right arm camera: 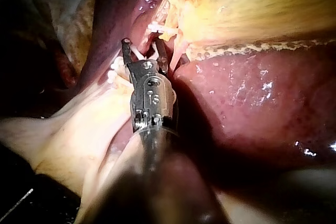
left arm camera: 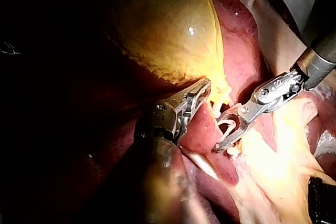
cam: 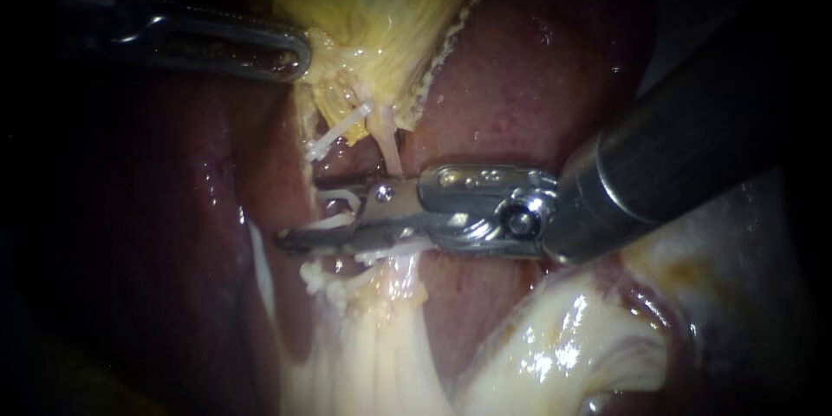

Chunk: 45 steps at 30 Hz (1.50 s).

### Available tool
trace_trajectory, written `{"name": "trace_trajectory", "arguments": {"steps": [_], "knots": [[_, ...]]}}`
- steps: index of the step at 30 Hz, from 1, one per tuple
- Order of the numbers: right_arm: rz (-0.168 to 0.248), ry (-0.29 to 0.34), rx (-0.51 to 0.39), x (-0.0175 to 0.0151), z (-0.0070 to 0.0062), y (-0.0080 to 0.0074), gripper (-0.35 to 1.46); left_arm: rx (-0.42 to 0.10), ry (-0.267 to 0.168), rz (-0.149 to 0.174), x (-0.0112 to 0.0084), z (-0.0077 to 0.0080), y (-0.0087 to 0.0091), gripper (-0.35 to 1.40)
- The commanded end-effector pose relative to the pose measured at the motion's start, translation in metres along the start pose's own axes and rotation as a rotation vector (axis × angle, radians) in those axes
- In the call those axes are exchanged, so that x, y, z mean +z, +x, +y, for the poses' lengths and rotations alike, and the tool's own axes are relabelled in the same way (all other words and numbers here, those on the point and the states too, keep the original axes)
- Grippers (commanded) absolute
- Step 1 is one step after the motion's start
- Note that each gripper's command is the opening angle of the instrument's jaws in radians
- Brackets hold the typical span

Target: Clipping second clip right tube

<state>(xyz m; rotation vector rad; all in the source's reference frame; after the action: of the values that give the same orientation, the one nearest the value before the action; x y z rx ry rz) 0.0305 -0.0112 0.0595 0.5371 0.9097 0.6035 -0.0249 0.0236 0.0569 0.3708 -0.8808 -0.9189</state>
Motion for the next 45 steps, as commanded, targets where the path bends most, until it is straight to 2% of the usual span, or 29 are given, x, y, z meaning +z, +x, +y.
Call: {"name": "trace_trajectory", "arguments": {"steps": [1,3,5,8,11,16,20,26,31,35,40,45], "knots": [[0.004,0.000,0.001,-0.0001,0.0000,0.0000,0.30,0.000,0.001,0.000,0.0000,0.0000,0.0000,-0.35],[0.014,0.007,0.002,-0.0003,0.0000,0.0001,0.39,0.000,0.001,0.000,-0.0001,0.0001,0.0000,-0.35],[0.032,0.046,-0.002,-0.0002,0.0000,0.0002,0.48,0.001,0.001,0.000,0.0000,0.0003,0.0001,-0.35],[0.064,0.126,-0.028,-0.0003,0.0000,0.0004,0.50,0.001,0.002,0.000,0.0000,0.0006,0.0001,-0.35],[0.090,0.177,-0.047,-0.0016,-0.0002,0.0006,0.50,0.001,0.002,0.001,-0.0001,0.0009,0.0002,-0.35],[0.081,0.230,-0.069,-0.0053,-0.0011,0.0016,0.50,0.002,0.005,0.001,-0.0004,0.0017,0.0004,-0.35],[0.083,0.245,-0.074,-0.0080,-0.0015,0.0016,0.50,0.002,0.008,0.002,-0.0004,0.0020,0.0005,-0.35],[0.094,0.269,-0.070,-0.0117,-0.0012,0.0013,0.50,0.003,0.009,0.003,-0.0005,0.0021,0.0005,-0.35],[0.097,0.276,-0.066,-0.0140,-0.0004,0.0013,0.50,0.003,0.007,0.002,-0.0007,0.0021,0.0006,-0.35],[0.093,0.275,-0.037,-0.0147,0.0007,0.0006,0.49,0.003,0.007,0.002,-0.0007,0.0021,0.0006,-0.35],[0.069,0.262,0.002,-0.0137,0.0023,-0.0008,0.48,0.003,0.007,0.002,-0.0007,0.0022,0.0006,-0.35],[0.063,0.254,0.034,-0.0116,0.0036,-0.0022,0.48,0.003,0.007,0.002,-0.0007,0.0022,0.0007,-0.35]]}}
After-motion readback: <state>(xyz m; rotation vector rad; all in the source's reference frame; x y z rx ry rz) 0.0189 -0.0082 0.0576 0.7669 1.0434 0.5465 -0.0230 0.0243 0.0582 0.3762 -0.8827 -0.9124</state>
